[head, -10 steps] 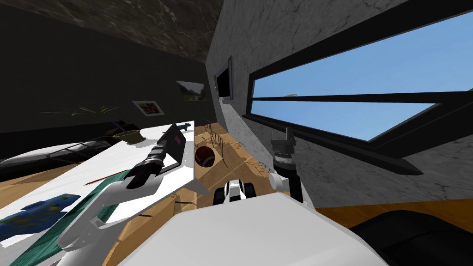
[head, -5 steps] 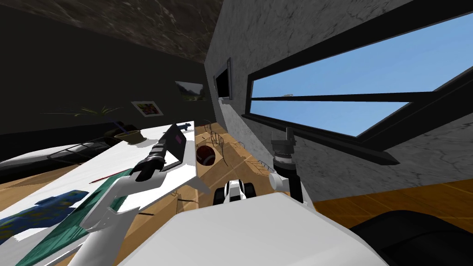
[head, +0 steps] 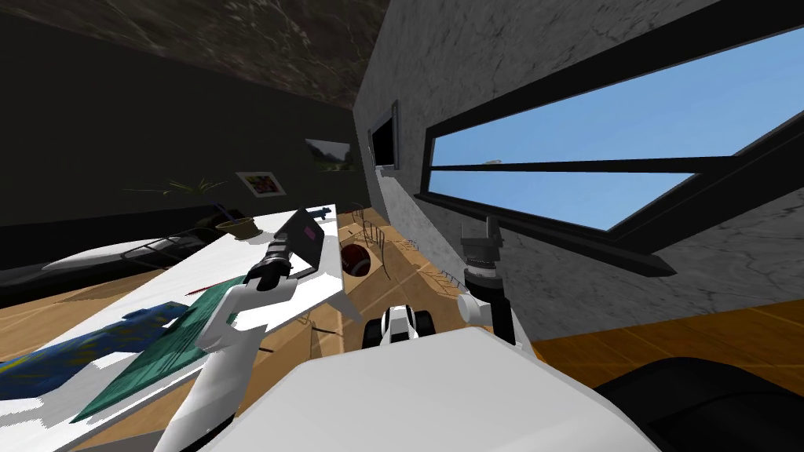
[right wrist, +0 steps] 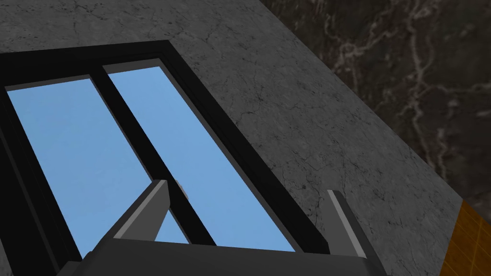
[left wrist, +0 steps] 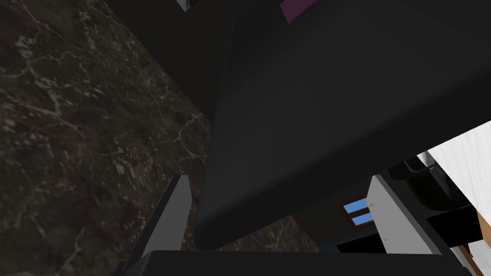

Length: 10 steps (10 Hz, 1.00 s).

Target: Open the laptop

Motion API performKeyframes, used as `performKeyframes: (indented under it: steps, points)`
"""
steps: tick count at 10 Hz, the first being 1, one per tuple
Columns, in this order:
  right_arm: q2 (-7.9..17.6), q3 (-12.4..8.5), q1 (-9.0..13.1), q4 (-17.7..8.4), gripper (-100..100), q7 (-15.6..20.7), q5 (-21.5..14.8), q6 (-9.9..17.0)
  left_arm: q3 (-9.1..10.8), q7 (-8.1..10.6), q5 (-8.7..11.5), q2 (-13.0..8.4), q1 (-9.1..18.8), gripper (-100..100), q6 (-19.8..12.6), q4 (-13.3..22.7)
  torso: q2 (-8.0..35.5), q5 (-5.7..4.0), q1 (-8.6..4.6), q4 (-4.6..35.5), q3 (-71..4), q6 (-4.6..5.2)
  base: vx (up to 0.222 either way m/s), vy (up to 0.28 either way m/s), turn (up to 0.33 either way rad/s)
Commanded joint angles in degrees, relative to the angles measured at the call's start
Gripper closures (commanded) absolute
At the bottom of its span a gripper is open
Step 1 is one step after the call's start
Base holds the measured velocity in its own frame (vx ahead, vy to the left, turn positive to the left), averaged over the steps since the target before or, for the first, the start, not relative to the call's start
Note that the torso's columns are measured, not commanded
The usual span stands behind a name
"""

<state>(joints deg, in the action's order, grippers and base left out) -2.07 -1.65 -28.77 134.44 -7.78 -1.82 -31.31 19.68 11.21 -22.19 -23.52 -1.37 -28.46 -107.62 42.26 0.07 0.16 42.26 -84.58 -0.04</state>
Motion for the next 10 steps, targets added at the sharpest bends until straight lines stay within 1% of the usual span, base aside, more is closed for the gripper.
performKeyframes:
  steps: [1, 2, 3, 4, 5, 6, 7, 8, 9, 10]
  points:
    - [0.0, 0.0, 0.0, 0.0, 0, 0.0, 0.0, 0.0, 0.15, -0.1, -0.54, 0.31, 3.13, -100, 0.18, 3.65, -0.03, -0.04, -0.12, 0.01, -0.02, 0.03, -0.017, 0.004, -0.004]
    - [0.0, 0.0, -0.01, 0.0, 0, 0.0, 0.0, 0.0, 0.55, -0.93, -3.06, 2.87, 5.37, -100, 1.47, 5.72, -0.08, -0.09, -0.24, 0.0, -0.05, 0.04, -0.065, 0.036, 0.08]
    - [0.0, 0.0, 0.0, 0.0, 0, 0.0, 0.0, 0.0, 0.55, -0.93, -3.82, 3.02, 6.97, -100, 1.47, 7.35, 0.08, -0.07, -0.14, 0.03, 0.04, 0.03, -0.08, 0.044, 0.046]
    - [0.0, 0.0, 0.0, 0.0, 0, 0.0, 0.0, 0.0, 0.55, -0.93, -3.82, 3.02, 8.94, -100, 1.47, 9.32, 0.12, -0.04, -0.08, 0.06, 0.08, 0.03, -0.044, 0.024, -0.002]
    - [0.0, 0.0, 0.0, 0.0, 0, 0.0, 0.0, 0.0, 0.96, -1.76, -6.61, 5.72, 10.8, -100, 2.76, 11.07, 0.0, -0.07, -0.16, 0.03, 0.01, 0.04, -0.068, 0.052, 0.076]
    - [0.0, 0.0, 0.0, 0.0, 0, 0.0, 0.0, 0.0, 0.96, -1.76, -7.11, 5.72, 12.37, -100, 2.76, 12.13, 0.05, -0.05, -0.1, 0.03, 0.03, 0.02, -0.076, 0.056, 0.048]
    - [0.0, 0.0, 0.0, 0.0, 0, 0.0, 0.0, 0.0, 0.96, -1.76, -7.11, 5.72, 14.18, -100, 2.76, 13.51, 0.06, -0.06, -0.11, 0.04, 0.04, 0.04, -0.044, 0.026, -0.006]
    - [0.0, 0.0, 0.0, 0.0, 0, 0.0, 0.0, 0.0, 0.96, -1.76, -7.11, 5.72, 14.75, -100, 2.76, 14.99, -0.04, -0.08, -0.23, 0.01, -0.02, 0.05, -0.011, 0.002, -0.007]
    - [0.0, 0.01, 0.0, 0.0, 0, 0.0, 0.0, 0.0, 1.36, -2.59, -10.02, 8.43, 17.12, -100, 4.04, 16.95, -0.12, -0.1, -0.28, -0.02, -0.07, 0.04, -0.048, 0.044, 0.083]
    - [0.0, 0.0, 0.0, 0.0, 0, 0.0, 0.0, 0.0, 1.36, -2.59, -10.39, 8.43, 18.76, -100, 4.04, 18.43, 0.02, -0.06, -0.11, 0.02, 0.0, 0.03, -0.057, 0.04, 0.026]
